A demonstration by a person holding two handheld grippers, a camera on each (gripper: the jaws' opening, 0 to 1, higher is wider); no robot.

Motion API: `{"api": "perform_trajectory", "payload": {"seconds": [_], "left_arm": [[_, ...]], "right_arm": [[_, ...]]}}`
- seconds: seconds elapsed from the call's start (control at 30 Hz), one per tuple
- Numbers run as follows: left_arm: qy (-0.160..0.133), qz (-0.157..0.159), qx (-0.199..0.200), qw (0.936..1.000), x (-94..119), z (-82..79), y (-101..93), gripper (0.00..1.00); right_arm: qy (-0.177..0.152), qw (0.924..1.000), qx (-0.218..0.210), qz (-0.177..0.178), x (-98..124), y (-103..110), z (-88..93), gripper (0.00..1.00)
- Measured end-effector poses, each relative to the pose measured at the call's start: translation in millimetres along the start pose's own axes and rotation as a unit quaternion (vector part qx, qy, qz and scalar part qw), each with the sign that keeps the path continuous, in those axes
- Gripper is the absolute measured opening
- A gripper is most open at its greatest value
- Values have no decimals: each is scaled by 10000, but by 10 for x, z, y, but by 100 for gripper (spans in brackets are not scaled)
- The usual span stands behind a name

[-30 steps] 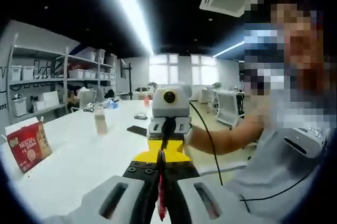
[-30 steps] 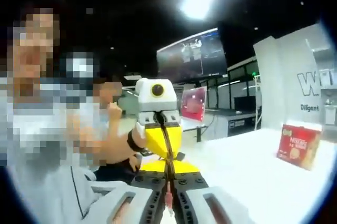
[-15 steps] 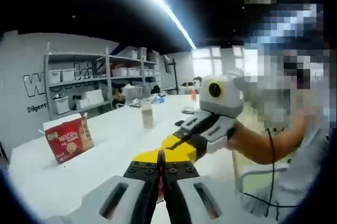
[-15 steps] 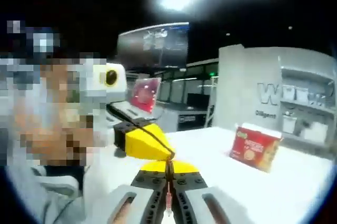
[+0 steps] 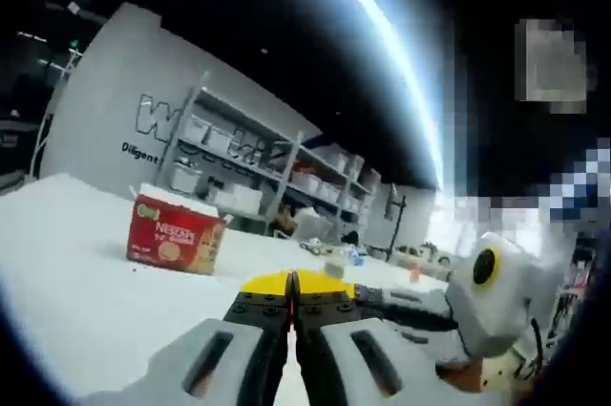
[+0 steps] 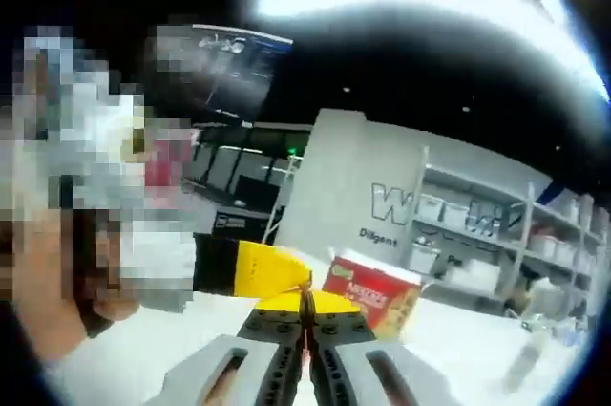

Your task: Tear open the coffee pouch, take out the coffee, and pour the coffee from the pouch into the cup

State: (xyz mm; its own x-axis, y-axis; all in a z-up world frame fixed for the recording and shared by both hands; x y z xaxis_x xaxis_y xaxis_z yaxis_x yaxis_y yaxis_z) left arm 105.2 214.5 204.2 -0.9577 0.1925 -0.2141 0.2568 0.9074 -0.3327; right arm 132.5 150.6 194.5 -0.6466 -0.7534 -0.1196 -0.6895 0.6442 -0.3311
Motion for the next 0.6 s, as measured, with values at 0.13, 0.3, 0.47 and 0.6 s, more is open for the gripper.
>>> {"api": "perform_trajectory", "payload": {"seconds": [0.13,0.3,0.47,0.6], "left_arm": [[-128,-389,-758,9963,6,6,-45,2],[-57,-126,-1140,9934,-16,38,-84,3],[9,1438,-266,9892,86,-21,-72,4],[480,2462,-424,9671,333,-86,-109,13]], "right_arm": [[-45,9999,-85,125,-15,-6,37,0],[-279,9988,-412,21,97,-67,10,0],[-564,9852,-1083,-1204,312,-71,-27,1],[-797,9631,-1459,-2115,596,-74,-71,1]]}}
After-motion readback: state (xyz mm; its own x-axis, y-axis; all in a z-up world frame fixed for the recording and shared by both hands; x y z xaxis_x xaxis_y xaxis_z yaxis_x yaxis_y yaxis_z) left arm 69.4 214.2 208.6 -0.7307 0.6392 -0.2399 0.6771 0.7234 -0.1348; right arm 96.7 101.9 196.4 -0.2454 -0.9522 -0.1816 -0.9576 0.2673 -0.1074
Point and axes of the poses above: the point that each gripper's makers call its tool centre point, and the gripper's own axes: x roughly backward along the fingers, y roughly to its left, z roughly out of its underside, the point moved 6 cm from there along x, roughly backward along the fingers, and after that the axes turned 4 degrees about -y, right-handed, at the moved point
